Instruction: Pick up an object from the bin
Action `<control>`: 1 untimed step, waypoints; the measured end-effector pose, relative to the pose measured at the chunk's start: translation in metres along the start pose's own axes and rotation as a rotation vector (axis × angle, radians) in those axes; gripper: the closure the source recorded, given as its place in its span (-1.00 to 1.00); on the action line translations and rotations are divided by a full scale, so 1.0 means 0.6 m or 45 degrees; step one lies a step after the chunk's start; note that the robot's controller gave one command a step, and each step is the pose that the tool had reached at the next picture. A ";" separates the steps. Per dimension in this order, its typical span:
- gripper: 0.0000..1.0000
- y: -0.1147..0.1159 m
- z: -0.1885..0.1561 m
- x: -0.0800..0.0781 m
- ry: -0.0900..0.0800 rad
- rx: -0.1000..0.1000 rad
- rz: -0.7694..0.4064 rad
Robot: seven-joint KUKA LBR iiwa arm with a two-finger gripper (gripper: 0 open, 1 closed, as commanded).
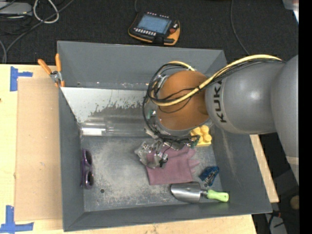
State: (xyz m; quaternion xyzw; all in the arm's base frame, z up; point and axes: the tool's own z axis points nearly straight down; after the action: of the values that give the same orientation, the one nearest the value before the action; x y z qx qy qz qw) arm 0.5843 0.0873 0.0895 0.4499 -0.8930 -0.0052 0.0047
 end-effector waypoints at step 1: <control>1.00 0.002 -0.046 0.000 0.001 -0.002 0.002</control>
Offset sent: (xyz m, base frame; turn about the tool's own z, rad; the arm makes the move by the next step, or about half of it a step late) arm -0.0004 0.0001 0.0653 0.0009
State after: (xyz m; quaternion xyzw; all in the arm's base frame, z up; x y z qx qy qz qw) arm 0.5838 0.0878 0.1172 0.4493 -0.8934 -0.0058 0.0052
